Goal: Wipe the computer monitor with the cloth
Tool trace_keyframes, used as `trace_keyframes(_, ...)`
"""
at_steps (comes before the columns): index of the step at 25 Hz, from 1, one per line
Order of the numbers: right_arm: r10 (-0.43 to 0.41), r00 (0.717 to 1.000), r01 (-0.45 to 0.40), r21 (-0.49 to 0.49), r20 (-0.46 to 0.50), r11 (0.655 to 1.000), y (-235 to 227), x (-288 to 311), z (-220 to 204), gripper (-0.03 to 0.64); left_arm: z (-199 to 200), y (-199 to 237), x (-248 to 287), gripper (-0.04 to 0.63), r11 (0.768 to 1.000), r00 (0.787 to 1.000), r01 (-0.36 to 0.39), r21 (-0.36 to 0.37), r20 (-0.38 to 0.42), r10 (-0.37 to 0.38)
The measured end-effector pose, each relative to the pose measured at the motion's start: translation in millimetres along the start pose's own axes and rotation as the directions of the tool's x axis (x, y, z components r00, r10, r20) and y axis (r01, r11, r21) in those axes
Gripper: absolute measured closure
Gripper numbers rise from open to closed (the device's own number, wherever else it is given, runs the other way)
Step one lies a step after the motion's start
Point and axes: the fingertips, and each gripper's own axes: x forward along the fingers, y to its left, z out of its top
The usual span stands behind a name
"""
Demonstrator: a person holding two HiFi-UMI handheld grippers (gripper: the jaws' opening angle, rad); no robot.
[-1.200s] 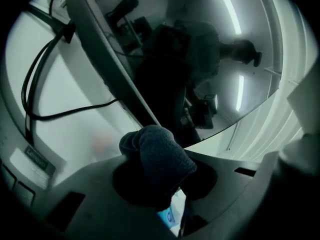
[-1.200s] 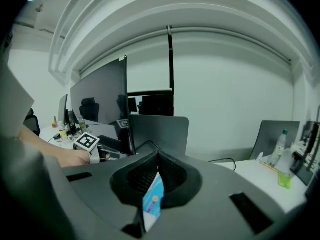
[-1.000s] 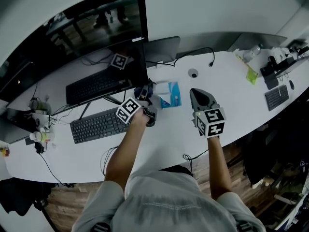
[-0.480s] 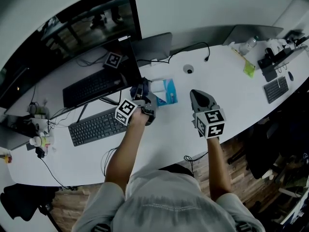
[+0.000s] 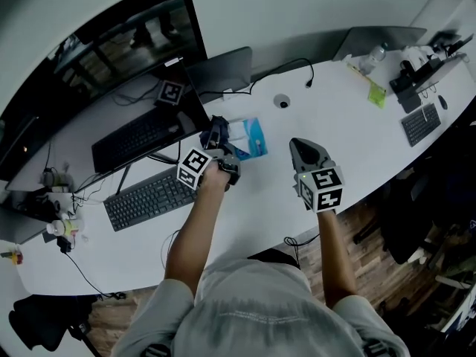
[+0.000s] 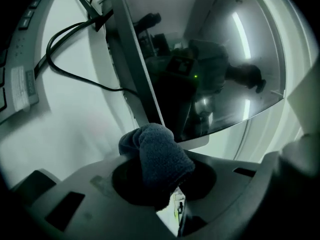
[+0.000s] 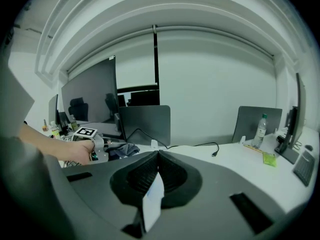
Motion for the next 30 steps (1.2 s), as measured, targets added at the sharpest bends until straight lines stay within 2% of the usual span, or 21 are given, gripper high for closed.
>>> trace_keyframes(4,-0.016,1.000,0.016,0.006,0.006,1.000,-4.5,0.5,2.5,0.615,-6.1,-5.2,6.7,0.526,0.999,1.000,0.019,-0.042,-0.014,-0.020)
trace_keyframes(11,-0.025,1.000,0.025,0.000,0.014,1.000,-1.5,7.2,10.5,0.615,-9.8,-39.0,16.3,0.525,0.991,0.991,0.127,-0.036,-0.032,-0.128)
trace_keyframes(20,-0.012,0.999,0.013,-0.034,0.038,0.999,8.0,12.6,28.3,0.615,-1.9,-82.4,12.3,0.525,0.983,0.982,0.182,-0.007,-0.053,-0.182)
trace_keyframes(27,-0.005,1.000,0.007,-0.061,0.025,0.998,-5.3,7.0,40.8,0.615,4.4,-125.6,1.4,0.525,0.966,0.971,0.236,0.102,-0.076,-0.229)
trace_keyframes(30,-0.005,0.998,0.006,-0.016,0.060,1.000,-14.7,1.2,56.8,0.615,7.9,-149.9,-4.2,0.525,0.949,0.964,0.262,0.173,-0.085,-0.251)
